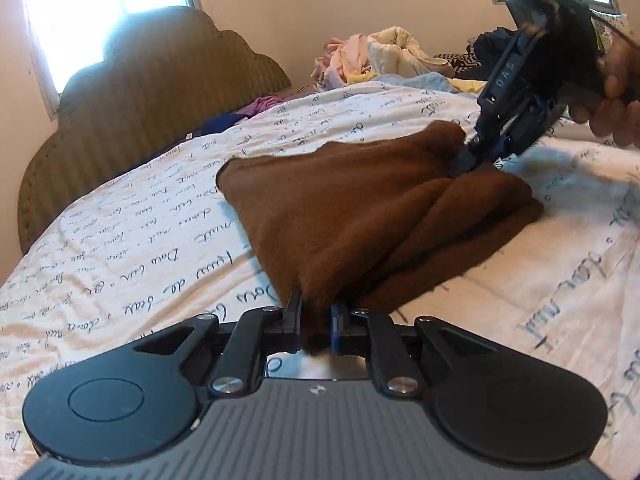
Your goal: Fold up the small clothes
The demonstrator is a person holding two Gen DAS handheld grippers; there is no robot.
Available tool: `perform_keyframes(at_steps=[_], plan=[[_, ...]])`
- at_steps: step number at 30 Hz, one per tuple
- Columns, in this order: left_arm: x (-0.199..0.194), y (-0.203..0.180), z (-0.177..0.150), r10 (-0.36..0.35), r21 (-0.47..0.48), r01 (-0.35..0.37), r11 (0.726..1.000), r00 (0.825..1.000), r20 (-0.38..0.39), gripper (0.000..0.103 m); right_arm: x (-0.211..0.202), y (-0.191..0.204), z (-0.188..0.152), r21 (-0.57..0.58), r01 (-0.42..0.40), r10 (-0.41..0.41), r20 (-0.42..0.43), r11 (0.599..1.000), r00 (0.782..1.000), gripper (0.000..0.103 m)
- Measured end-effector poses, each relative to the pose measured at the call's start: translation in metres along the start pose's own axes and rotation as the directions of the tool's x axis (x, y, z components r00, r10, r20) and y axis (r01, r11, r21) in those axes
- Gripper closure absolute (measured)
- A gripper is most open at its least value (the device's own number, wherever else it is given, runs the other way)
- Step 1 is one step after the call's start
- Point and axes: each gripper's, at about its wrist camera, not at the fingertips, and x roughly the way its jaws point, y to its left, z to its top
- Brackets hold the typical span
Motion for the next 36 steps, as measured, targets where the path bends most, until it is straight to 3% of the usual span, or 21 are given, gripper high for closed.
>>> perform_keyframes(at_steps=[2, 5, 7, 9, 11, 14, 17, 20, 22, 24, 25, 27, 29, 30, 31, 32, 33, 34, 35, 36], plan=[[-0.002, 0.004, 0.000, -0.016, -0.022, 0.016, 1.000, 1.000, 0.005, 0.087, 0.007, -0.014, -0.010, 0.083, -0.103, 0.103, 0.006, 0.991, 0.995, 0.087], [-0.019, 0.027, 0.000, -0.111, -0.084, 0.114, 0.990, 0.993, 0.037, 0.077, -0.003, -0.007, -0.012, 0.061, -0.107, 0.107, 0.004, 0.992, 0.994, 0.068], [-0.031, 0.053, 0.001, -0.181, -0.166, 0.188, 0.968, 0.982, 0.054, 0.050, -0.022, -0.005, -0.004, 0.052, -0.102, 0.100, 0.035, 0.993, 0.994, 0.061], [-0.038, 0.080, 0.008, -0.196, -0.263, 0.213, 0.941, 0.976, 0.090, 0.040, -0.044, 0.000, 0.011, 0.026, -0.116, 0.112, 0.116, 0.993, 0.987, 0.036], [-0.031, 0.102, 0.021, -0.174, -0.364, 0.203, 0.909, 0.978, 0.112, 0.039, -0.055, 0.007, 0.031, -0.006, -0.136, 0.134, 0.193, 0.991, 0.972, 0.030], [0.001, 0.113, 0.046, -0.138, -0.442, 0.167, 0.881, 0.986, 0.097, 0.043, -0.035, 0.020, 0.071, -0.041, -0.172, 0.176, 0.191, 0.984, 0.966, 0.030], [0.031, 0.092, 0.067, -0.158, -0.386, 0.176, 0.906, 0.984, 0.079, 0.048, 0.025, 0.040, 0.115, -0.095, -0.146, 0.155, 0.094, 0.985, 0.983, 0.030], [0.045, 0.057, 0.071, -0.226, -0.274, 0.234, 0.933, 0.972, 0.061, 0.049, 0.089, 0.056, 0.141, -0.161, -0.042, 0.042, 0.000, 0.986, 0.999, 0.031], [0.054, 0.036, 0.063, -0.241, -0.203, 0.241, 0.949, 0.970, 0.026, 0.047, 0.122, 0.064, 0.142, -0.219, 0.005, -0.018, -0.057, 0.976, 0.998, 0.035], [0.062, 0.021, 0.049, -0.204, -0.125, 0.203, 0.971, 0.979, 0.006, 0.045, 0.141, 0.071, 0.134, -0.342, 0.111, -0.135, -0.047, 0.933, 0.990, 0.070], [0.062, 0.020, 0.045, -0.202, -0.118, 0.203, 0.972, 0.979, 0.023, 0.045, 0.140, 0.068, 0.134, -0.364, 0.128, -0.147, -0.025, 0.922, 0.989, 0.074], [0.059, 0.029, 0.051, -0.233, -0.153, 0.233, 0.960, 0.972, 0.023, 0.045, 0.128, 0.043, 0.143, -0.242, 0.102, -0.109, -0.016, 0.965, 0.994, 0.077], [0.050, 0.053, 0.056, -0.288, -0.245, 0.294, 0.924, 0.956, 0.063, 0.045, 0.103, 0.025, 0.142, -0.142, 0.069, -0.064, 0.035, 0.988, 0.997, 0.076], [0.046, 0.069, 0.057, -0.302, -0.303, 0.316, 0.899, 0.949, 0.092, 0.040, 0.089, 0.018, 0.139, -0.097, 0.036, -0.031, 0.055, 0.995, 0.998, 0.074], [0.044, 0.085, 0.055, -0.303, -0.367, 0.327, 0.871, 0.945, 0.122, 0.028, 0.074, 0.011, 0.138, -0.062, 0.001, 0.004, 0.070, 0.998, 0.998, 0.072], [0.047, 0.101, 0.055, -0.295, -0.433, 0.328, 0.840, 0.945, 0.142, 0.021, 0.059, 0.003, 0.133, -0.040, -0.031, 0.034, 0.094, 0.999, 0.995, 0.062], [0.055, 0.116, 0.054, -0.289, -0.500, 0.323, 0.803, 0.946, 0.147, 0.014, 0.044, -0.004, 0.129, -0.030, -0.048, 0.052, 0.128, 0.998, 0.990, 0.040], [0.069, 0.130, 0.054, -0.293, -0.566, 0.315, 0.762, 0.947, 0.132, 0.017, 0.034, -0.012, 0.123, -0.025, -0.050, 0.053, 0.160, 0.998, 0.986, 0.027], [0.087, 0.141, 0.057, -0.311, -0.622, 0.306, 0.721, 0.945, 0.104, 0.019, 0.029, -0.018, 0.121, -0.017, -0.040, 0.042, 0.175, 0.999, 0.984, 0.019], [0.105, 0.149, 0.059, -0.344, -0.667, 0.309, 0.678, 0.935, 0.083, 0.023, 0.029, -0.025, 0.119, -0.003, -0.034, 0.034, 0.161, 0.999, 0.986, 0.019]])
